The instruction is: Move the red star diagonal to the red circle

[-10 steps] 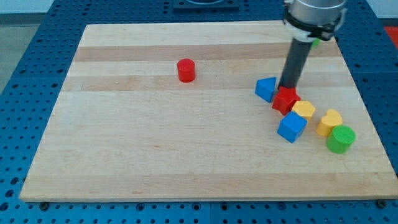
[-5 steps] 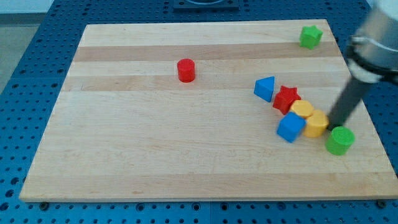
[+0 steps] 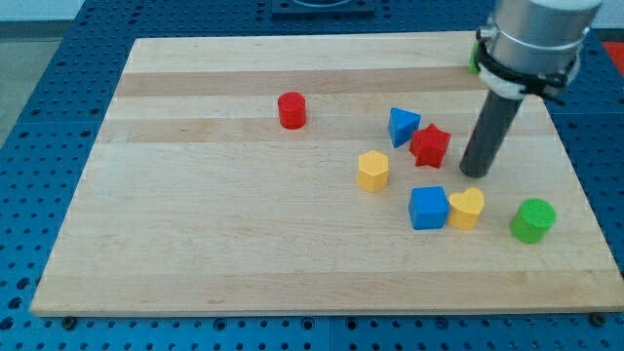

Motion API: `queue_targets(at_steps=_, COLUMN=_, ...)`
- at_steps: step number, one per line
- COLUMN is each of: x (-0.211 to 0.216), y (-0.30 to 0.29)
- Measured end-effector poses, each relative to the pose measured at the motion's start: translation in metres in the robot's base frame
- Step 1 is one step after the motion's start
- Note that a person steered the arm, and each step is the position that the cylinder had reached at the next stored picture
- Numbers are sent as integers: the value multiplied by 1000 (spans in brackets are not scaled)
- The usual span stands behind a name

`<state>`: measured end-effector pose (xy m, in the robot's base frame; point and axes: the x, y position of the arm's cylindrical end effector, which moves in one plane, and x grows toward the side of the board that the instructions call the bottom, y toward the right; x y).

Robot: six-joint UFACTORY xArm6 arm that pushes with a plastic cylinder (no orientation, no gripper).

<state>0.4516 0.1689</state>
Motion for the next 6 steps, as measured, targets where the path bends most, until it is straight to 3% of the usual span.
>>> queue_targets(at_steps=1, x=-4, y=-76)
queue_targets(at_steps=2, x=-3, y=-106)
queue_targets(at_steps=4, x=-3, y=-22)
queue_targets(at_steps=5, x=-43, y=-42)
queue_targets(at_steps=6, x=-45, y=-122)
